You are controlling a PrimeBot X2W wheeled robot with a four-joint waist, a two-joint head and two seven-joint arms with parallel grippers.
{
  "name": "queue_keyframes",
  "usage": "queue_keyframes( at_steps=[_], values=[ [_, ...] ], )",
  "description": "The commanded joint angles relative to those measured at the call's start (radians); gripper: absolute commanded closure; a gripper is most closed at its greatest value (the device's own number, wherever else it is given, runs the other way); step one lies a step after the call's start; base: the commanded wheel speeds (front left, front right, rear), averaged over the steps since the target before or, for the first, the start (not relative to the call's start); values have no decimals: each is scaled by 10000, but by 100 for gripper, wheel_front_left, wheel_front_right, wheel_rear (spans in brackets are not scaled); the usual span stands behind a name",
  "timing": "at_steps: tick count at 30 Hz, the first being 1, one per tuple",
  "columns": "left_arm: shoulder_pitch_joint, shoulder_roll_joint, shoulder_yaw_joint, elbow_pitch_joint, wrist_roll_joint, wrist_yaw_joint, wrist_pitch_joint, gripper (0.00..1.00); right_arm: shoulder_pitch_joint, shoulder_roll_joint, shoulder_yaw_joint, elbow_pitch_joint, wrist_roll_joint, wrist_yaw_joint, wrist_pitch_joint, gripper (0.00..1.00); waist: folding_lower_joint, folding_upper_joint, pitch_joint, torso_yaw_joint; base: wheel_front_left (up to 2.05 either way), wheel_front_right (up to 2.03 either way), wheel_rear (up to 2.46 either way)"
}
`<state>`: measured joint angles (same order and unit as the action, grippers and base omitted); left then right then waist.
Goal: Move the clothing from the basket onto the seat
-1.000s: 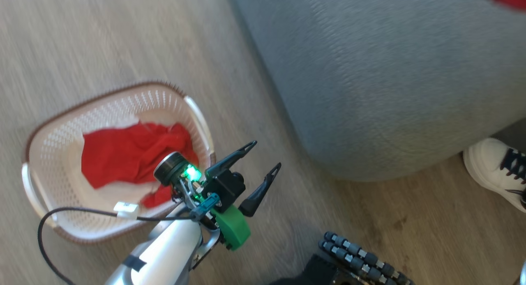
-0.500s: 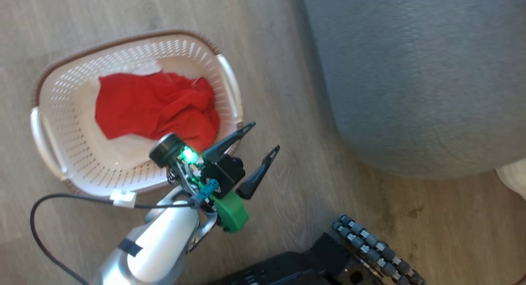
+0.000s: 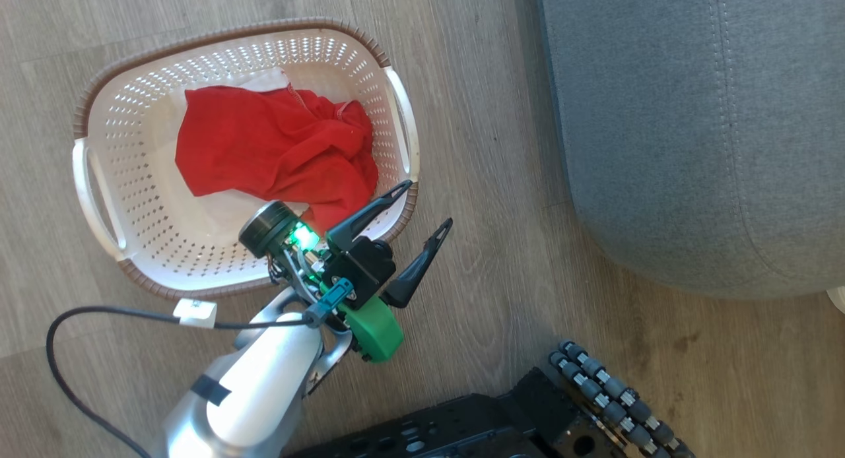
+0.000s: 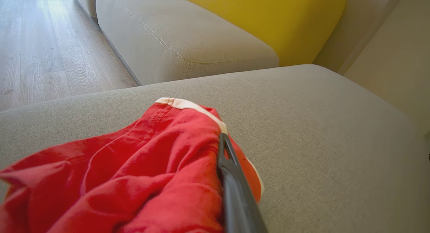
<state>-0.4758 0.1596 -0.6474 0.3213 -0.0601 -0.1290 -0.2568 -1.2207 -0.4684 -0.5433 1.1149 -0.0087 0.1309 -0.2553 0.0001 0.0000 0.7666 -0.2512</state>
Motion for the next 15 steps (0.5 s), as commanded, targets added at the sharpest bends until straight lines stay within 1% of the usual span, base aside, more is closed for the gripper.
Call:
queue_keyframes(
  at_steps=[1,2,7,10,15],
  values=[
    [105,-80,135,-256,127,18,-49,0,-164,-180,-16,-169,-337,-2,-65,68,-1,0,-2,-33,0,0,0],
    [68,-96,122,-234,128,15,-49,0,-174,-182,-64,-125,-501,-2,-65,0,-1,0,-10,-48,0,0,0],
    [10,-174,177,-171,65,6,-49,0,-199,-3,-397,-18,-1031,-2,-65,0,-1,0,-274,-157,0,0,0],
    [155,-217,251,-129,-24,2,-49,0,69,101,-438,109,-1472,-2,-65,0,-1,0,-740,-234,0,0,0],
    [330,-226,246,-61,-96,-5,-49,0,394,224,-464,327,-1867,-2,-65,0,-1,0,-1477,-270,0,0,0]
  ],
)
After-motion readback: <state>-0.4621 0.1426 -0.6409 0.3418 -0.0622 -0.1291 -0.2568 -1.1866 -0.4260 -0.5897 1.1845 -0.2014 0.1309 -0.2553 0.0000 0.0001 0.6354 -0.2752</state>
